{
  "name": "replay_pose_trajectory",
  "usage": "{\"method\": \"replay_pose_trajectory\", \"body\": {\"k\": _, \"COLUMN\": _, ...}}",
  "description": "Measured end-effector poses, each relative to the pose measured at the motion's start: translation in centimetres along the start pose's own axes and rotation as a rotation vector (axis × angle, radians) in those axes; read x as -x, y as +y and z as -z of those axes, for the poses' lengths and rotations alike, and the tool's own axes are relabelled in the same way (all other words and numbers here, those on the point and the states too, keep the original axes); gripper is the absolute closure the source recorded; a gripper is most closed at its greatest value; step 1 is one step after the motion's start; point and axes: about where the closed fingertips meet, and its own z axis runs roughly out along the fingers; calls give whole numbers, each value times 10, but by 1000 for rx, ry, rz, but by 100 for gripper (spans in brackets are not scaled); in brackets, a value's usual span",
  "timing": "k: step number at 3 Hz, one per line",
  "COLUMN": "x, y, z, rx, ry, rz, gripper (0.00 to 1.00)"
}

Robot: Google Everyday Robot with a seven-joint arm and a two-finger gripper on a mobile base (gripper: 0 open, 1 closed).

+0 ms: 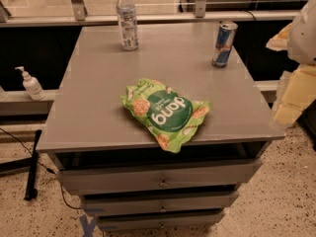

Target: Knock redbull can over

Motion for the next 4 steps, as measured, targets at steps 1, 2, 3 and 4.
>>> {"method": "replay_pose_trajectory", "body": {"k": 1, "x": 0, "y": 0, "z": 0, "rx": 0, "ry": 0, "rz": 0, "gripper": 0}}
{"method": "replay_pose_trajectory", "body": {"k": 2, "x": 0, "y": -3, "z": 0, "rx": -9, "ry": -16, "rz": -7, "gripper": 0}}
{"method": "replay_pose_trajectory", "body": {"k": 3, "x": -2, "y": -28, "z": -13, "rx": -51, "ry": -96, "rz": -28, "gripper": 0}}
{"method": "replay_pose_trajectory", "body": {"k": 4, "x": -8, "y": -92, "z": -40, "rx": -145, "ry": -236, "rz": -76, "gripper": 0}}
